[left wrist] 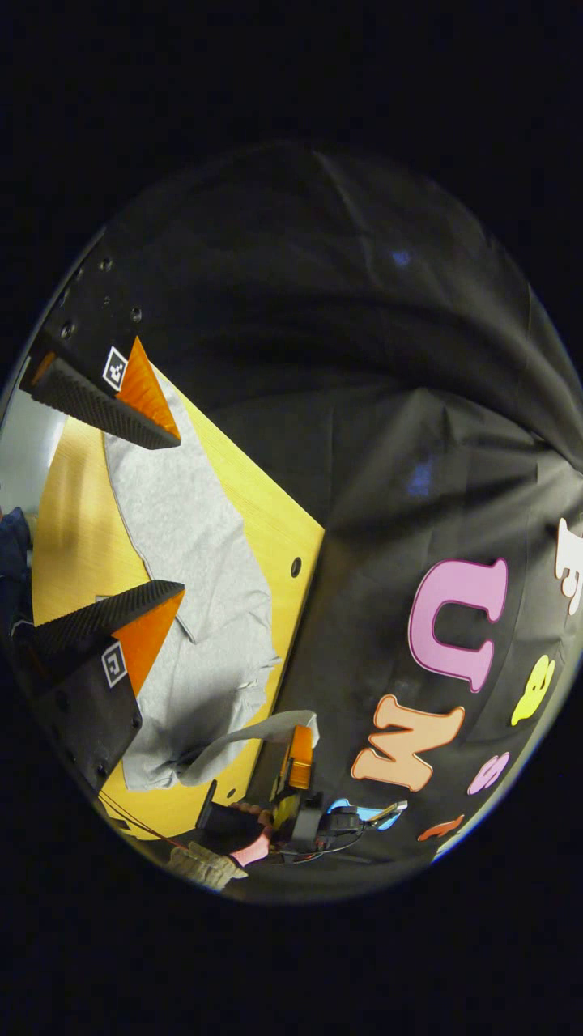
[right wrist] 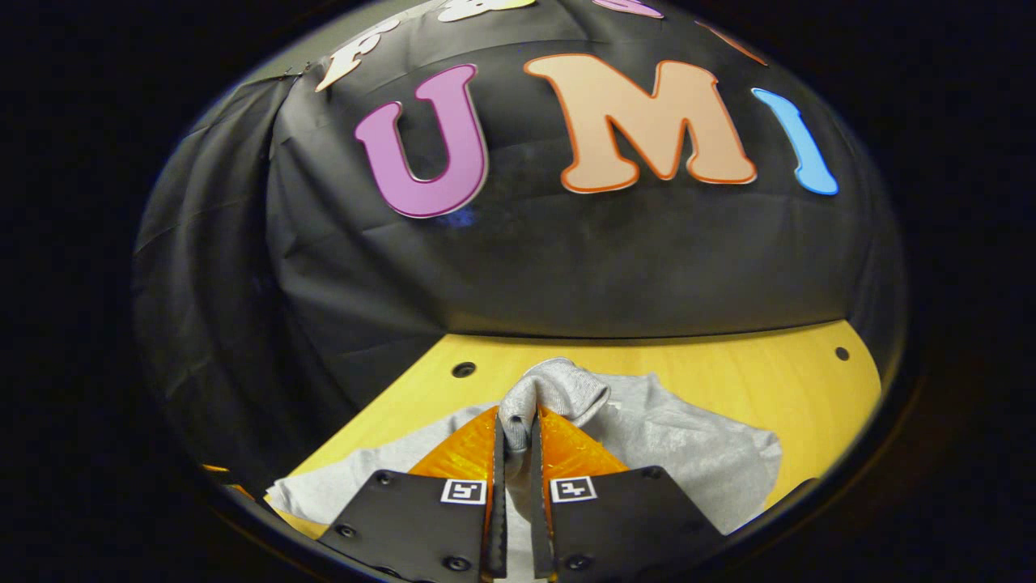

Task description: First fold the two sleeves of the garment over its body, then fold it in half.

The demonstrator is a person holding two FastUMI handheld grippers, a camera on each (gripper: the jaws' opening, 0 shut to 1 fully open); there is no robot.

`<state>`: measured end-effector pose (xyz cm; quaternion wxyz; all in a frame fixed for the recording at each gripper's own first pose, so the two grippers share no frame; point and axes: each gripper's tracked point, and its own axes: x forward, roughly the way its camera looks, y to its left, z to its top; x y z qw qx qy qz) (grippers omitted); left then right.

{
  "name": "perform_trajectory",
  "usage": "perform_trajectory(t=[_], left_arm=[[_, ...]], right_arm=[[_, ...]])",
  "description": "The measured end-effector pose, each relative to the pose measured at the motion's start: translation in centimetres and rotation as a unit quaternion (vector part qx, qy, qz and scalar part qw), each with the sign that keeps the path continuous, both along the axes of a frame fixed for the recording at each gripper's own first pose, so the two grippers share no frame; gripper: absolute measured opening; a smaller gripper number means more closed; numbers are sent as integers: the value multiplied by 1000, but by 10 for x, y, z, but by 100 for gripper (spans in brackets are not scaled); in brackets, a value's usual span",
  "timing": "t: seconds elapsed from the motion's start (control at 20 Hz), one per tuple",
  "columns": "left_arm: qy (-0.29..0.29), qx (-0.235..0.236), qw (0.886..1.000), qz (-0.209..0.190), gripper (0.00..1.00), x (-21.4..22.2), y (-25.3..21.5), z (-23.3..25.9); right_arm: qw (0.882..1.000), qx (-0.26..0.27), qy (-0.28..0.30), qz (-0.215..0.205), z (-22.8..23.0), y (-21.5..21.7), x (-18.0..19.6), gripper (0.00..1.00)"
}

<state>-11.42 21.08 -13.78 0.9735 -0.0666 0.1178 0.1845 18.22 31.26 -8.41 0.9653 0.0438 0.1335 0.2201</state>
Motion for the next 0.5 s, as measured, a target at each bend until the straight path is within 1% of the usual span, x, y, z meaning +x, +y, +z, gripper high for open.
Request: perform_trajectory(t=[0.25,0.35,0.5], left_arm=[[12,-19,999,36,95,-9,30,-24],[20,-21,998,54,95,-15,43,-35],[31,-41,996,74,96,-15,49,-45]], right_arm=[[998,8,5,63,-14,76,-7,14],[997,-1,15,82,-32,100,-8,14],[992,-16,34,117,-62,132,-17,14]])
